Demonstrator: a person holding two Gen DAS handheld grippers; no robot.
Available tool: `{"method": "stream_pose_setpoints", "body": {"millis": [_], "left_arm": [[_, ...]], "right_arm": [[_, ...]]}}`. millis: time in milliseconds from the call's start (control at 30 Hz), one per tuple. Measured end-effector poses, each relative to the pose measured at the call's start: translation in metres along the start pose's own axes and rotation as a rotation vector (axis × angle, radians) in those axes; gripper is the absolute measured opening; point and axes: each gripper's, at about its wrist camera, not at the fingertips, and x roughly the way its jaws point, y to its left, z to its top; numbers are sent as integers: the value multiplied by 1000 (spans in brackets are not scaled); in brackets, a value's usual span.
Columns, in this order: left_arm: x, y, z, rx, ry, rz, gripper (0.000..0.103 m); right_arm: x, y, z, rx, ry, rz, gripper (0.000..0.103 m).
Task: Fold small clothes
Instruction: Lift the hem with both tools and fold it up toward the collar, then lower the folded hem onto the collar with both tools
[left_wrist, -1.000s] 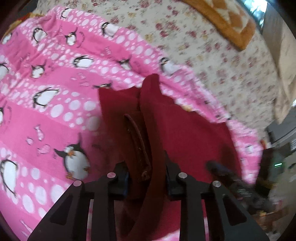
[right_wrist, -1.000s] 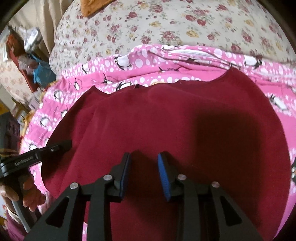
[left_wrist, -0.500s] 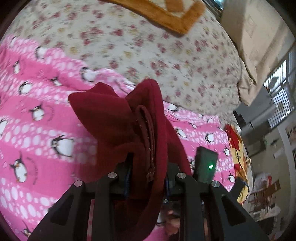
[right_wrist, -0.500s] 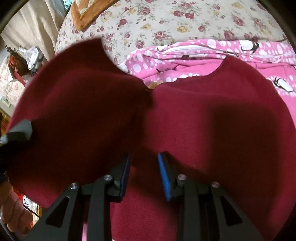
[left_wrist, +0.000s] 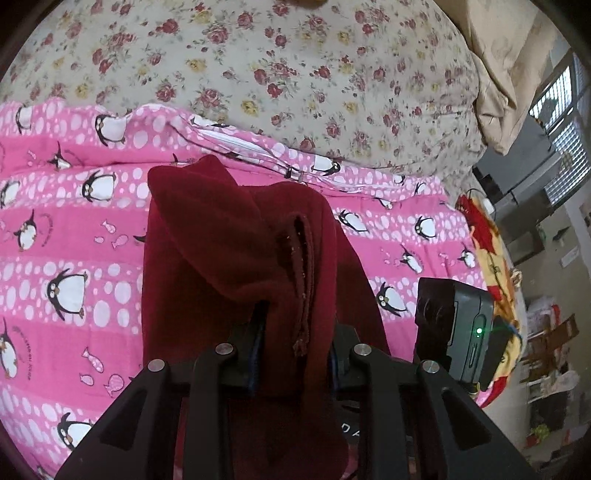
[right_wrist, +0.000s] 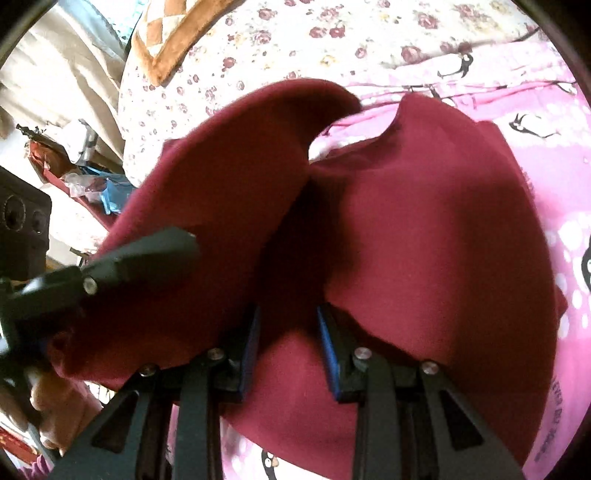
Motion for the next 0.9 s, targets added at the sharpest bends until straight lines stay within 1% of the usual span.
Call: {"method": "stream_pose_setpoints", "body": {"millis": [100,200,300,367,467,533,567,633,733,800,867,900], "left_arm": [[-3,-3,2,2,3,0,5],[-5,-7,5,11,0,2,5],[0,-13,6,21,6,-11,6],[10,-16,5,11,25,-16,7],[15,-18,3,0,29,-18,11],[14,-19,4,-10,32,-32,17],[11,-20,4,-16,33,-56,20],[1,-25,4,-5,18,-86,20],[-15,-31,2,31,11,-136,22],[-28,-26,-1,16,-5,-159,22],[-44,-12,-7,-22,-30,-175,22],[-50,-5,-11,-40,-47,-169,22]], "right_arm": [[1,-3,-1,2,-10,27,31],[-9,-15,-2,48,-19,92,33],[-22,-35,-1,151,-63,152,37],[-27,-51,-1,250,-101,203,37],[-28,-65,-4,348,-118,253,34],[-25,-63,-3,352,-125,246,34],[-25,-61,-4,346,-127,233,34],[-23,-57,-5,342,-129,209,34],[-26,-61,-3,349,-133,214,34],[-28,-64,-5,358,-129,225,34],[-28,-66,-4,378,-130,238,34],[-29,-68,-4,394,-134,243,34]]}}
